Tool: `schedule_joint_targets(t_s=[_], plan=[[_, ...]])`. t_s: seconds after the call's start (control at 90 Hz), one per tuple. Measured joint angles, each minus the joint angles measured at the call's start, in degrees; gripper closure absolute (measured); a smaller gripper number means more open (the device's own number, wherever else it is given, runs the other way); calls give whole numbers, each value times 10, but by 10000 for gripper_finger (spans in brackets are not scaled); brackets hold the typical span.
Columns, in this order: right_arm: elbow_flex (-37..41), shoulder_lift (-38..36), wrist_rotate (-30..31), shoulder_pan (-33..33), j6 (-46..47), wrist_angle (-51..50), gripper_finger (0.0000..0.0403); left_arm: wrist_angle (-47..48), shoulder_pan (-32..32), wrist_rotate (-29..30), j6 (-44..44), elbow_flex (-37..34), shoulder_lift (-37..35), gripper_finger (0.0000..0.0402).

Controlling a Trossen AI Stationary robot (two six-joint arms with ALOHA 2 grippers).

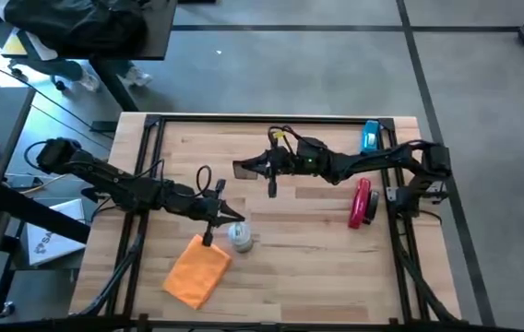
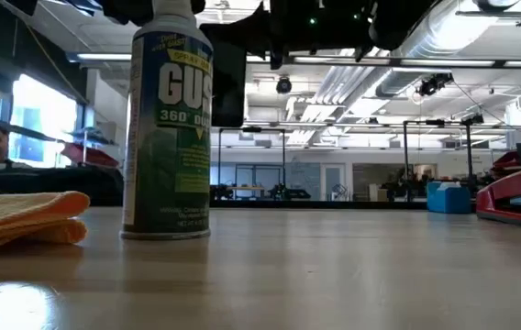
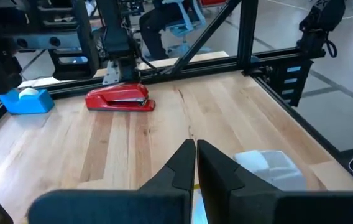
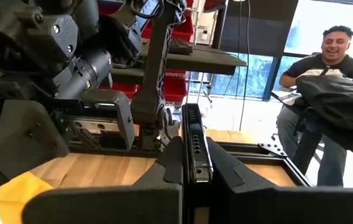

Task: Apply microfiber cloth
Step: Spray the cellphone using the spray bottle

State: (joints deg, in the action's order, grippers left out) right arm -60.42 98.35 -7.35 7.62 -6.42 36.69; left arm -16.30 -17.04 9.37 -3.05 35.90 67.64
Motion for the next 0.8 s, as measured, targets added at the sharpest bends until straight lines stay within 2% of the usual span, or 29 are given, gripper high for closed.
schedule_joint_targets(t_s=[0.311,0.5,0.8], plan=[[0,-2,-1,0,9,26,402,1,0,0,0,0,0,402],[0,-5,-26,0,20,52,402,4,0,0,0,0,0,402],[-13,-5,-27,0,15,28,402,11,0,2,12,-3,1,402]])
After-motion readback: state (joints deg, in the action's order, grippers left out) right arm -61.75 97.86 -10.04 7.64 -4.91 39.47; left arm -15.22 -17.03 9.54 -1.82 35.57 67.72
